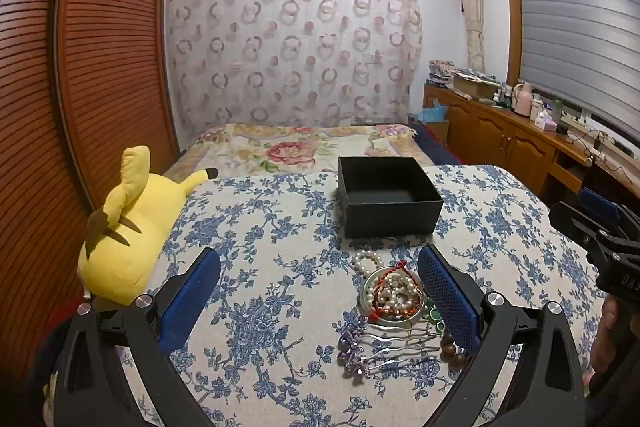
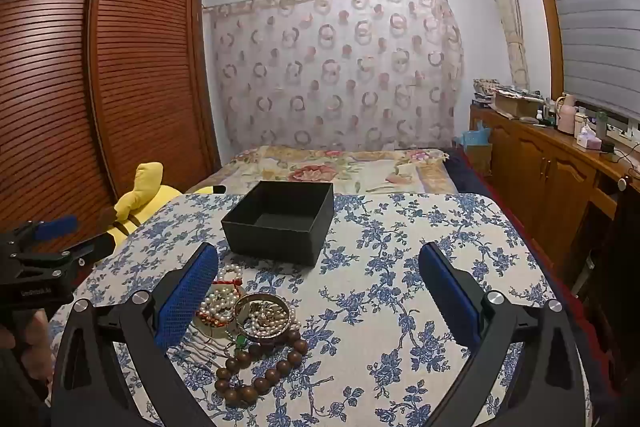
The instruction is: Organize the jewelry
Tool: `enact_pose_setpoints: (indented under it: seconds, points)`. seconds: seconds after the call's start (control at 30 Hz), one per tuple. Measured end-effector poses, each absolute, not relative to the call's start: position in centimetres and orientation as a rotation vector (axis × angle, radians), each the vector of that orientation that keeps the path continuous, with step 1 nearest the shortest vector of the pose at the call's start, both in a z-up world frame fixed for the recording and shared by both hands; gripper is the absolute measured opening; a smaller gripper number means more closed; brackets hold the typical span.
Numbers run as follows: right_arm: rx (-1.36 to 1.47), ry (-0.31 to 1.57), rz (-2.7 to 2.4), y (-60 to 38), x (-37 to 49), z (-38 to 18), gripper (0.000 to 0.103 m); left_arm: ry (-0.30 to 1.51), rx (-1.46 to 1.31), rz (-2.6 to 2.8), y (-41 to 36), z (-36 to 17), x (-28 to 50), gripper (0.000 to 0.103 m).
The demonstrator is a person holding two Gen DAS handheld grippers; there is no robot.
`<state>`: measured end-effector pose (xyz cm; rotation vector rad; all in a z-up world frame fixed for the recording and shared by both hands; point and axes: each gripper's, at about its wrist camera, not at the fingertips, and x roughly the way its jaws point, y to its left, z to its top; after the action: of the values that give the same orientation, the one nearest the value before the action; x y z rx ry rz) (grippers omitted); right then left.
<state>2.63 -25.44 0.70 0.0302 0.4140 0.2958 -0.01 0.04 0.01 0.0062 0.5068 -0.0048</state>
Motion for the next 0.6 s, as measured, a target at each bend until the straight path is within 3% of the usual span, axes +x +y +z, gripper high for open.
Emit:
enact_pose_setpoints:
  seconds: [0.6]
  points:
    - [0.035,0.414,0.297,-25.41,2.53,0.75,0.101,0.507,0.008,-0.005,0.03,0.01,-0.01,0.095]
